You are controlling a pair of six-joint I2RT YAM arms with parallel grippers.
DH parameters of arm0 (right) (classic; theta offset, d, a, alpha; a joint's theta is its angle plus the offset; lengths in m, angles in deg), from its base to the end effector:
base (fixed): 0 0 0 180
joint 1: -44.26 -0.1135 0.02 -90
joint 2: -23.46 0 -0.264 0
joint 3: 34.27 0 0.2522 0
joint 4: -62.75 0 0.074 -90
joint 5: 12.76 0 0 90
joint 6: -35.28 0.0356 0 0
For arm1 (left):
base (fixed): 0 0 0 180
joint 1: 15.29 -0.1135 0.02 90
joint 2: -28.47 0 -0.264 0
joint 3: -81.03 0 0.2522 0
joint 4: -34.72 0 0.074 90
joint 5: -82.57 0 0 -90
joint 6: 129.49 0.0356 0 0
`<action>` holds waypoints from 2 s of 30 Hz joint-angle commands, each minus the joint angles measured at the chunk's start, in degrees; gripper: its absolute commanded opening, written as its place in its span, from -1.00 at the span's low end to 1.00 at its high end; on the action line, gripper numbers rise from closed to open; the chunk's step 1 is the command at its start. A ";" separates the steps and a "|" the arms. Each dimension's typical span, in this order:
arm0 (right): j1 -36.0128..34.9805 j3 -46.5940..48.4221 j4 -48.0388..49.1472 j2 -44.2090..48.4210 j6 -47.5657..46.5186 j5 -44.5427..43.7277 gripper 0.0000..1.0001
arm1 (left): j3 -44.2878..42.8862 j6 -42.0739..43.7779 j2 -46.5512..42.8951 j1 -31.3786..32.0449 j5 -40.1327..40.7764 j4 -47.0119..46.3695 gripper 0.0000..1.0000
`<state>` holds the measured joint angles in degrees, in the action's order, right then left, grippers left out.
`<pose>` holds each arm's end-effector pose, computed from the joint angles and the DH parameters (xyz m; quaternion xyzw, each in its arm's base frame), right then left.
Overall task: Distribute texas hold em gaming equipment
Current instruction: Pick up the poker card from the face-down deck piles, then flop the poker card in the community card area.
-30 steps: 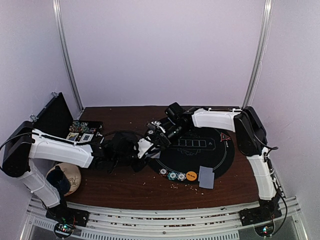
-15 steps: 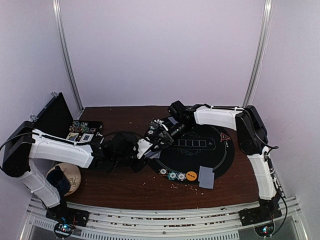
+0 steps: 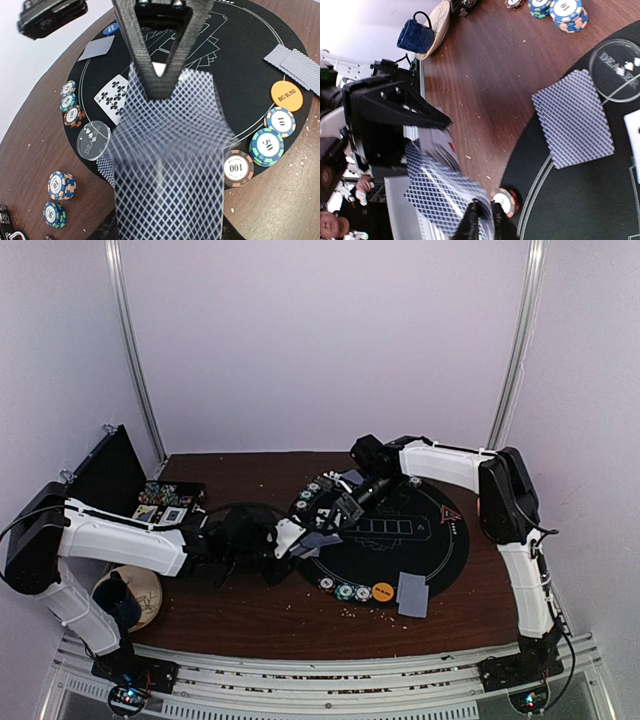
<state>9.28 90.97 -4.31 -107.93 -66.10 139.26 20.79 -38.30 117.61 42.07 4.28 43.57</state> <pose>0.3683 0.2961 0.1977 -0.4029 0.7498 0.5245 0.0183 0.1802 -0.2680 0.1889 0.3976 0.8010 -0.1254 0.4296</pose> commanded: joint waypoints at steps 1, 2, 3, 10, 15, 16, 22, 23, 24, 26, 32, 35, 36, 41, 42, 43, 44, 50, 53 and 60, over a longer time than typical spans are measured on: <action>2.09 0.36 -5.27 1.56 -3.62 -1.53 -0.96 | -0.63 0.39 -0.90 0.47 -0.93 -5.29 -0.63; 2.58 0.40 -5.60 1.76 -3.80 -1.01 -1.00 | -0.59 0.39 -0.95 0.51 -0.87 -5.29 -0.63; 3.08 0.47 -5.90 2.06 -3.97 -0.59 -1.00 | -0.61 0.35 -0.91 0.47 -0.70 -5.33 -0.63; 6.77 0.67 -5.87 5.06 -3.77 -1.16 -1.00 | -0.56 0.24 -0.90 0.47 -0.30 -5.33 -0.63; 8.24 -0.17 1.97 9.78 1.50 -19.05 -1.00 | -0.70 0.04 -0.94 0.46 0.35 -5.05 -0.63; 8.18 -1.01 4.34 11.08 2.28 -24.70 -1.00 | -0.72 0.00 -1.08 0.47 0.57 -5.03 -0.63; 7.26 -1.88 9.42 13.96 -1.18 -50.77 -1.00 | -0.71 -0.18 -1.01 0.47 0.94 -5.07 -0.63; 6.98 -1.82 9.70 13.86 -2.05 -53.92 -1.00 | -0.71 -0.16 -0.98 0.47 0.99 -5.03 -0.63; 6.62 -1.87 9.97 13.72 -3.05 -56.68 -1.00 | -0.72 -0.14 -0.85 0.47 1.03 -5.03 -0.63; 5.49 -2.02 10.54 12.94 -4.88 -62.12 -1.00 | -0.72 -0.22 -0.82 0.47 1.27 -5.02 -0.63; 1.95 -2.32 12.76 9.82 -9.03 -73.59 -1.00 | -0.46 -0.38 -1.32 0.47 1.75 -5.28 -0.63; -0.25 -2.26 13.44 7.83 -11.27 -78.13 -1.00 | -0.37 -0.36 -1.62 0.47 2.00 -5.29 -0.63; -1.07 -2.04 13.24 6.94 -12.22 -79.40 -1.00 | -0.36 -0.32 -1.61 0.47 2.04 -5.40 -0.63; -4.72 -1.41 13.22 2.70 -15.16 -84.99 -1.00 | -0.28 -0.32 -1.91 0.45 2.07 -5.29 -0.63; -5.27 -1.25 13.11 1.99 -15.69 -85.46 -1.00 | -0.24 -0.31 -1.96 0.47 2.05 -5.35 -0.63; -5.82 -1.00 12.92 1.28 -16.16 -85.75 -1.00 | -0.20 -0.33 -2.02 0.47 2.09 -5.37 -0.63; -6.26 -0.67 12.52 0.63 -16.60 -85.94 -1.00 | -0.19 -0.32 -2.04 0.47 2.03 -5.38 -0.63; -8.71 -0.17 10.73 -2.48 -17.93 -83.33 -1.00 | -0.23 -0.35 -1.96 0.47 1.99 -5.29 -0.63; -9.29 0.21 9.70 -3.79 -17.62 -80.65 -1.00 | -0.28 -0.31 -2.04 0.47 2.00 -5.25 -0.63; -10.11 0.53 8.06 -4.23 -16.77 -76.82 -0.96 | -0.28 -0.31 -1.97 0.47 2.00 -5.20 -0.63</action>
<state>-0.19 89.88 5.74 -111.76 -83.27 59.53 20.79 -38.32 117.13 42.25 5.70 41.93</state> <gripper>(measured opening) 0.018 0.488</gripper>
